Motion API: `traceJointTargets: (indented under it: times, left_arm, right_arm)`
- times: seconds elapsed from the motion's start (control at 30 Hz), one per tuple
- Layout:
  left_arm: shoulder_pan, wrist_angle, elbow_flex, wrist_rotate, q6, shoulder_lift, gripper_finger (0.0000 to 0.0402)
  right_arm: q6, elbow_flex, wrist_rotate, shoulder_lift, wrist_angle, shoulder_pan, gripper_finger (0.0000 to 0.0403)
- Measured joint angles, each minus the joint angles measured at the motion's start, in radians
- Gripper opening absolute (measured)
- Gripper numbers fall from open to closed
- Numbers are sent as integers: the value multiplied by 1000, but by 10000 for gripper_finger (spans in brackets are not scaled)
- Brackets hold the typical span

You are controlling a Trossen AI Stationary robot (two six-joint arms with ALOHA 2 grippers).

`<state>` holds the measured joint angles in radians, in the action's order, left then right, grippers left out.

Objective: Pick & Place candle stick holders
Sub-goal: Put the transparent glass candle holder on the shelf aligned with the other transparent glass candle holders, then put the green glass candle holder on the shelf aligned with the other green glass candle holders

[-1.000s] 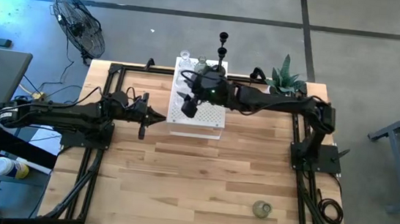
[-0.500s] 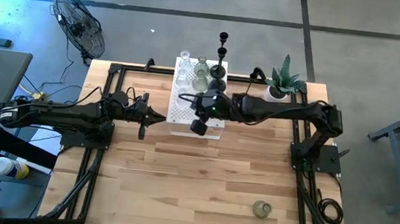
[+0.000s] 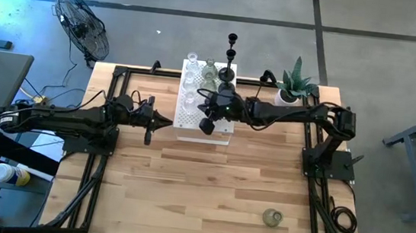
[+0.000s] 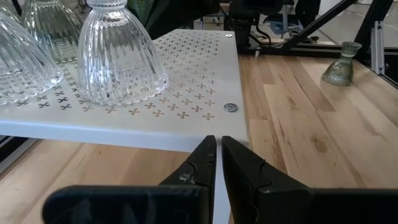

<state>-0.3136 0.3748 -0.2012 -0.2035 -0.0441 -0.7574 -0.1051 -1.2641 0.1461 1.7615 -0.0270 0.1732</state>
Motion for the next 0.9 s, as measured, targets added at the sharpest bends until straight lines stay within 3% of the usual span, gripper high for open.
traceJointTargets:
  times: [0.57,0.73,0.9]
  left_arm:
    - [0,-3,0,0,0,0,23]
    - [0,-14,0,0,0,0,23]
    - [0,-12,0,4,-1,0,23]
  right_arm:
    - [13,2,-41,43,-105,12,2]
    - [24,2,-40,-20,5,-14,1]
    - [43,2,35,-106,164,-140,0]
